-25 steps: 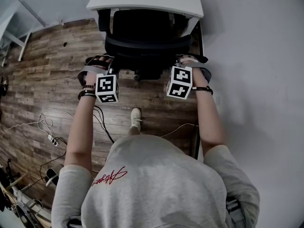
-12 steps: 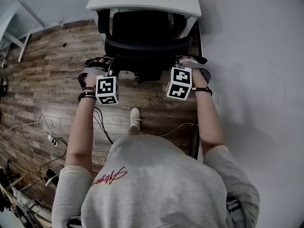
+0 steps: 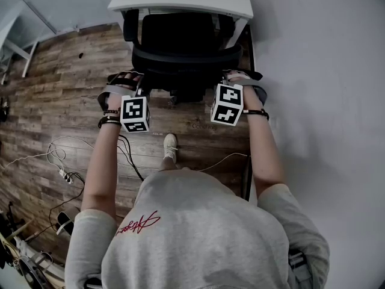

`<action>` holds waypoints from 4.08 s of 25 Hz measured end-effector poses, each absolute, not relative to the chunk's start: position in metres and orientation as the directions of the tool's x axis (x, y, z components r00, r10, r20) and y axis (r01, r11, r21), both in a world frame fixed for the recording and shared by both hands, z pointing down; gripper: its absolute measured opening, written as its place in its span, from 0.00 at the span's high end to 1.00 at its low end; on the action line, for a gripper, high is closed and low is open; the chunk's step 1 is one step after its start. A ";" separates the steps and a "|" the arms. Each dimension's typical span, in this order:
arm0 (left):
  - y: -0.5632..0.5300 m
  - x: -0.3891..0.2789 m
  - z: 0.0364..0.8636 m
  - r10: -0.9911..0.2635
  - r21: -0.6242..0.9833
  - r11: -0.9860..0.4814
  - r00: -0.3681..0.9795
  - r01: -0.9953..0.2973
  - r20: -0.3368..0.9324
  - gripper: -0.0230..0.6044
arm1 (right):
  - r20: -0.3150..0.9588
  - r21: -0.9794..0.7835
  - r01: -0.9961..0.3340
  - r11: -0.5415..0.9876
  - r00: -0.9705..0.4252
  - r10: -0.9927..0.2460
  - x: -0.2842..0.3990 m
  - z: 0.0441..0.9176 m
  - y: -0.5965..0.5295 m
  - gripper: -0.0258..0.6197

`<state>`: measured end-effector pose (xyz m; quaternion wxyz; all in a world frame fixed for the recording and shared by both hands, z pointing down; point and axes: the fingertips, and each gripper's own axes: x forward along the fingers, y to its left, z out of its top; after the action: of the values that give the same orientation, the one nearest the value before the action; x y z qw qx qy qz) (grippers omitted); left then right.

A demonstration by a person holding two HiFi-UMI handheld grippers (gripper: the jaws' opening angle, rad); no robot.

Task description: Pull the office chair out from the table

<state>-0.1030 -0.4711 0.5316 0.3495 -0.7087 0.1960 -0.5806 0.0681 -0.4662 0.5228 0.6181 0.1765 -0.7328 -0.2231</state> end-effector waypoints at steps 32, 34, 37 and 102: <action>-0.432 -0.101 0.532 -0.678 -0.721 -0.681 0.258 0.132 0.688 0.86 | 0.825 0.548 0.006 0.836 -0.167 -0.540 0.071 0.523 -0.424 0.79; -0.429 -0.100 0.533 -0.677 -0.720 -0.682 0.259 0.133 0.689 0.86 | 0.823 0.552 0.005 0.834 -0.165 -0.544 0.072 0.523 -0.421 0.80; -0.425 -0.103 0.531 -0.679 -0.722 -0.679 0.261 0.134 0.686 0.86 | 0.821 0.555 0.003 0.832 -0.164 -0.548 0.068 0.522 -0.416 0.80; -0.346 -0.092 0.538 -0.661 -0.710 -0.689 0.273 0.147 0.699 0.87 | 0.806 0.577 -0.007 0.817 -0.160 -0.570 0.079 0.527 -0.337 0.80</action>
<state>-0.0920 -0.3456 0.5378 0.3511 -0.7164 0.1796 -0.5755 0.0787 -0.3366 0.5270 0.6168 0.1987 -0.7266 -0.2284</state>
